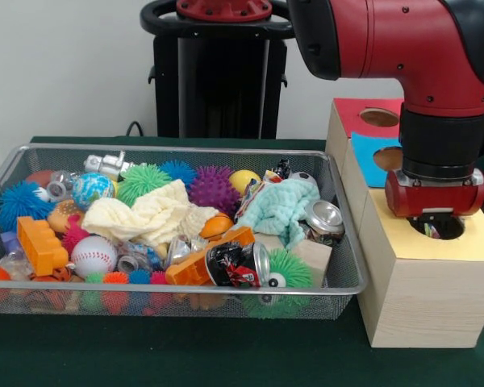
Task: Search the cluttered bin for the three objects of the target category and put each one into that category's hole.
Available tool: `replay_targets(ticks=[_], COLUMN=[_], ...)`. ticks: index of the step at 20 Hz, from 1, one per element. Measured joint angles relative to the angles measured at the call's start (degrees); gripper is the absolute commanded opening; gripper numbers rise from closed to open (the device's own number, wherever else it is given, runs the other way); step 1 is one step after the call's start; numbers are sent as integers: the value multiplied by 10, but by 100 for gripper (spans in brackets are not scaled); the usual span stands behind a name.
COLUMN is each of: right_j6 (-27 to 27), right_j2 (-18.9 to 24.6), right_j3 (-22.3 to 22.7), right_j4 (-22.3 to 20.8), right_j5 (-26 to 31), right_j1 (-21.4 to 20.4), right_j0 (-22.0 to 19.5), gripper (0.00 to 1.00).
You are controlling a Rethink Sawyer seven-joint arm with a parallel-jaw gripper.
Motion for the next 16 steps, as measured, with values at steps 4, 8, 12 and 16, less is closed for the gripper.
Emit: replay_targets(ticks=[4, 8, 12, 16], right_j6=[0, 0, 0, 0], right_j2=[10, 18, 26, 30], right_j3=[13, 34, 42, 49], right_j4=[0, 0, 1, 2], right_j5=[12, 39, 67, 100], right_j1=[-18, -46, -69, -92], right_j0=[-12, -32, -44, -52], gripper=[0, 0, 0, 0])
